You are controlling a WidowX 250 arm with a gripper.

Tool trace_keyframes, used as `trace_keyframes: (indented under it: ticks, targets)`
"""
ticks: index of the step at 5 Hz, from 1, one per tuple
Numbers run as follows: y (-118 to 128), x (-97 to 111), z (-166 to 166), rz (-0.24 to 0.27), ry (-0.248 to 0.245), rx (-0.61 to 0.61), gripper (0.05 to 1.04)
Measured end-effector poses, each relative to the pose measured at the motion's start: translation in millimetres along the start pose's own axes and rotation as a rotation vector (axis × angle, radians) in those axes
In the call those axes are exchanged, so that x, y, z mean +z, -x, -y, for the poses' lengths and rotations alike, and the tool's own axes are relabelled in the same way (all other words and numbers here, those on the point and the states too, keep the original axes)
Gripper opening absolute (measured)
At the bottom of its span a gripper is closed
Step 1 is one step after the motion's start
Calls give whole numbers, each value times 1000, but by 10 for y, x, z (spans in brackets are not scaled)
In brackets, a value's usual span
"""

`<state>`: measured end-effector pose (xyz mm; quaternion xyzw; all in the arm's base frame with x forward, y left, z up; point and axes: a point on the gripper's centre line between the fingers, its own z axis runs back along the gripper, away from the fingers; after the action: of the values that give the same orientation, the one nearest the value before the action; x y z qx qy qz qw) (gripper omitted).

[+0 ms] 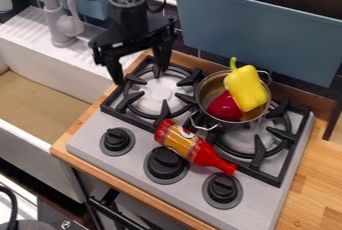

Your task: Moved the red bottle to the left lower burner side

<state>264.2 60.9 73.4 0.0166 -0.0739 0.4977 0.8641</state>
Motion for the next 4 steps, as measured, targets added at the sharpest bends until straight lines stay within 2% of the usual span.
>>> trace_keyframes:
  ticks: [1,2,3,4]
  targets:
    - [47,-34,8,-8,9,134,999]
    - [155,-145,-32,-14,13,195,999]
    - [224,-226,-60,-23,34,312,999]
    - [300,-269,-49,-43,51,373,999]
